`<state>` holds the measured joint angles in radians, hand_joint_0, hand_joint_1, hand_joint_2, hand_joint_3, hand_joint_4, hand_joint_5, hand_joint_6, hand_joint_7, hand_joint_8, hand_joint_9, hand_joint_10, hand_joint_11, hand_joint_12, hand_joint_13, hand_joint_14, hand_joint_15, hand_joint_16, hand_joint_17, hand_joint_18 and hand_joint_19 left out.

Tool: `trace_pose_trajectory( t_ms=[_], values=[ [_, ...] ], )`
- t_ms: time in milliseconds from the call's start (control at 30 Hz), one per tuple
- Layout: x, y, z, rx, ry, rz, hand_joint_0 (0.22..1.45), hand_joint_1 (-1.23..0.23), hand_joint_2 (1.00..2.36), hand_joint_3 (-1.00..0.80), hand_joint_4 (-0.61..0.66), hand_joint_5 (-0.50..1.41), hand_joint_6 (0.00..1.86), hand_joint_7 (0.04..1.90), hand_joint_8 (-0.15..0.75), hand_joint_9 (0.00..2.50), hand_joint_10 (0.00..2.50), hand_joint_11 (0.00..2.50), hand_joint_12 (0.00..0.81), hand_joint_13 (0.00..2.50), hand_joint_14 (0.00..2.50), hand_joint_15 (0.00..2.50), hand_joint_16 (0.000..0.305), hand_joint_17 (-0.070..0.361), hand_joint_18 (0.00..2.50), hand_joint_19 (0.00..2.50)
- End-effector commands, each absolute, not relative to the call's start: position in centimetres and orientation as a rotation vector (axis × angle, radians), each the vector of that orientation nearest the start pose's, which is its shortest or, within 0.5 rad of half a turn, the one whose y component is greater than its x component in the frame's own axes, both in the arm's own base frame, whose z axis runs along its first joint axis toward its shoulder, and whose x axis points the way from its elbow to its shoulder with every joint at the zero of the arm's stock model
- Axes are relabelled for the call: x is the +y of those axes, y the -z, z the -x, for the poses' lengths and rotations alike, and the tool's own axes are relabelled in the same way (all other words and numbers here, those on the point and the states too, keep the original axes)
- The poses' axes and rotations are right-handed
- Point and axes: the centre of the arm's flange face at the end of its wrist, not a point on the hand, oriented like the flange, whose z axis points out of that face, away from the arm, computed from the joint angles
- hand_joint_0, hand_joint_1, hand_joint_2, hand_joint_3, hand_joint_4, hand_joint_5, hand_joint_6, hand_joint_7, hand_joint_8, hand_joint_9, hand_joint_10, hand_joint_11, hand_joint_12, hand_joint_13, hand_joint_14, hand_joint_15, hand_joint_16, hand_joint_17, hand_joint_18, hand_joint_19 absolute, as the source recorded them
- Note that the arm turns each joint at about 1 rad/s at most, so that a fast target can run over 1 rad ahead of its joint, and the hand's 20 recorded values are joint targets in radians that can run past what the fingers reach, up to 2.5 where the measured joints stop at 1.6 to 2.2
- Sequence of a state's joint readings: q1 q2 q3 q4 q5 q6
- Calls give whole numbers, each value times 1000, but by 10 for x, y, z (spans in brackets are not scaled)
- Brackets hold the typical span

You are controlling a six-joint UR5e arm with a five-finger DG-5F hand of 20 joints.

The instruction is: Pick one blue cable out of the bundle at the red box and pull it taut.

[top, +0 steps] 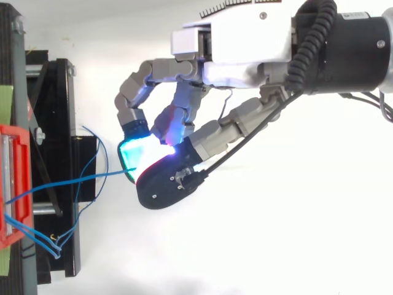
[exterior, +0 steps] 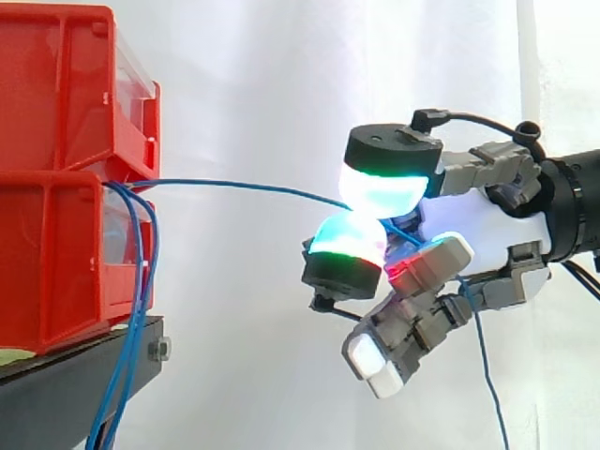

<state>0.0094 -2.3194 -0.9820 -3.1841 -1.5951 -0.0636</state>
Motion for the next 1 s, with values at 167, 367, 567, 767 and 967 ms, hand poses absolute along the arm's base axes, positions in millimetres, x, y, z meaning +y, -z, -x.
trace_pose_trajectory(
  t_ms=[167, 367, 567, 767, 967],
  values=[
    [-124, -296, -752, 1443, -1067, -1299, 720, -900, 1020, -82, 49, -109, 950, 1244, 431, 1269, 10, 1230, 407, 791, 14, 399, 55, 123, 630, 313],
    [-124, -299, -753, 1447, -1060, -1294, 658, -857, 1016, -272, 144, -117, 947, 1007, 418, 1214, 8, 1222, 410, 714, 14, 379, 55, 124, 577, 325],
    [-124, -299, -753, 1445, -1057, -1295, 563, -770, 1010, -364, 133, -114, 930, 982, 416, 1218, 8, 1194, 417, 694, 11, 386, 56, 127, 541, 350],
    [-124, -298, -753, 1445, -1057, -1297, 547, -690, 1008, -385, 129, -112, 923, 993, 420, 1232, 8, 1177, 419, 695, 13, 376, 57, 128, 530, 369],
    [-124, -299, -753, 1444, -1058, -1296, 563, -639, 1011, -359, 118, -110, 919, 1002, 419, 1241, 10, 1186, 417, 698, 11, 383, 56, 126, 527, 372]
  ],
)
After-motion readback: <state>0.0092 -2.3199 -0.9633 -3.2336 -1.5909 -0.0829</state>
